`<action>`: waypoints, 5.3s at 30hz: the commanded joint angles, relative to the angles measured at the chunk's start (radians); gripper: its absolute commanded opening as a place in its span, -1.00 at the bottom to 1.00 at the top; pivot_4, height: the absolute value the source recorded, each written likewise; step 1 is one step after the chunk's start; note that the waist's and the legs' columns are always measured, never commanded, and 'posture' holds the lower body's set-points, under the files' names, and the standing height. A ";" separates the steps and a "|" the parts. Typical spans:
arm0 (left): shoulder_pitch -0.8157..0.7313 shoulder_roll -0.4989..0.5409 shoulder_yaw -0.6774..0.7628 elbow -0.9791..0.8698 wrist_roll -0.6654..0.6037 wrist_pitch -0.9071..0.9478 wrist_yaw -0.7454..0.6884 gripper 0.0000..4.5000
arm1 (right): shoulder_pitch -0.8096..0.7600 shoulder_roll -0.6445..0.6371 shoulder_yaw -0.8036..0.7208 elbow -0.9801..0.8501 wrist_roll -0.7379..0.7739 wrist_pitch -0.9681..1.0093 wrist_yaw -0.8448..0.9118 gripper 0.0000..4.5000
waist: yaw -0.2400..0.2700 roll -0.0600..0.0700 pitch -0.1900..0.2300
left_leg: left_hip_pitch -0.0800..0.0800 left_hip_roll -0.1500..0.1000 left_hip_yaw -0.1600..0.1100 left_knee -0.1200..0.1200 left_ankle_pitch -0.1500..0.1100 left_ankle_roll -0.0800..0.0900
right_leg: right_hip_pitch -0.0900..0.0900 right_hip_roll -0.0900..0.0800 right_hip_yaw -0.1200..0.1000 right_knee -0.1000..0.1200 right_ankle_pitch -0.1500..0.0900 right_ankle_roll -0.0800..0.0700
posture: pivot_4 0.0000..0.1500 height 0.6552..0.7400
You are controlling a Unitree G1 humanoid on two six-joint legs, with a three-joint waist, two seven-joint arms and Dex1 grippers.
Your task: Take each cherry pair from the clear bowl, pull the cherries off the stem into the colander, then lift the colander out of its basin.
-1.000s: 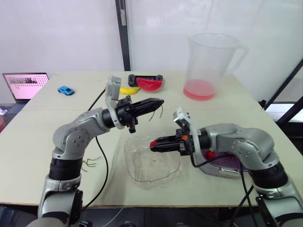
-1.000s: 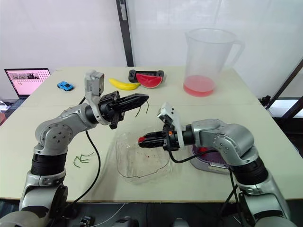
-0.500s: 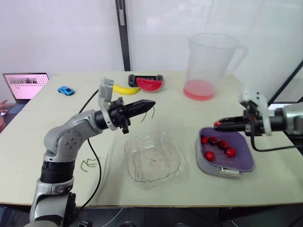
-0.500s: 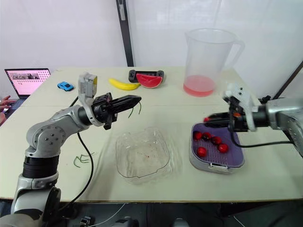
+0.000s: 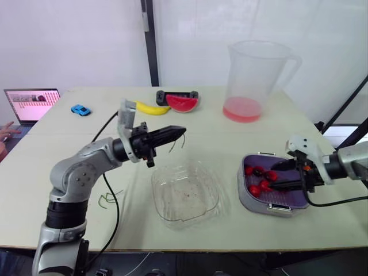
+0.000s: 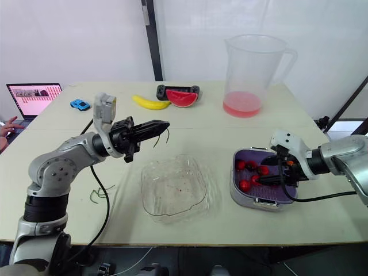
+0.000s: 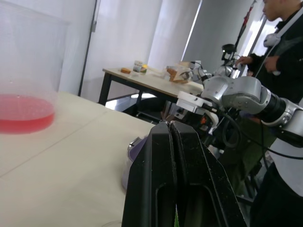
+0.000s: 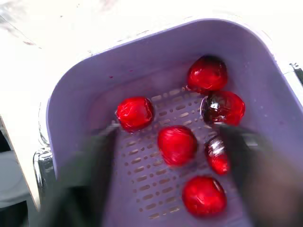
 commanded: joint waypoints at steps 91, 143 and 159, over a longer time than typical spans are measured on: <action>-0.235 0.215 -0.195 0.345 0.297 -0.126 -0.585 0.97 | 0.604 0.169 -1.105 -0.628 0.216 0.538 -0.210 1.00 | -0.002 0.001 0.000 | 0.007 0.000 0.001 -0.001 -0.001 0.002 | 0.008 0.001 0.000 0.000 0.000 0.000 | 1.00 1.00; -0.056 0.274 -0.089 0.139 0.250 -0.012 -0.437 1.00 | 0.383 -0.172 -0.183 -0.590 0.041 0.213 -0.281 -0.73 | 0.000 0.001 0.001 | 0.004 0.001 0.000 0.000 -0.001 0.002 | 0.008 0.000 -0.001 -0.005 0.000 0.000 | 1.00 1.00; -0.060 0.248 -0.097 0.122 0.243 -0.021 -0.417 1.00 | 0.334 -0.184 -0.172 -0.573 0.028 0.203 -0.269 -0.73 | -0.002 0.001 0.001 | 0.004 0.001 0.000 0.000 -0.001 0.002 | 0.007 0.001 -0.001 -0.005 0.000 0.000 | 1.00 1.00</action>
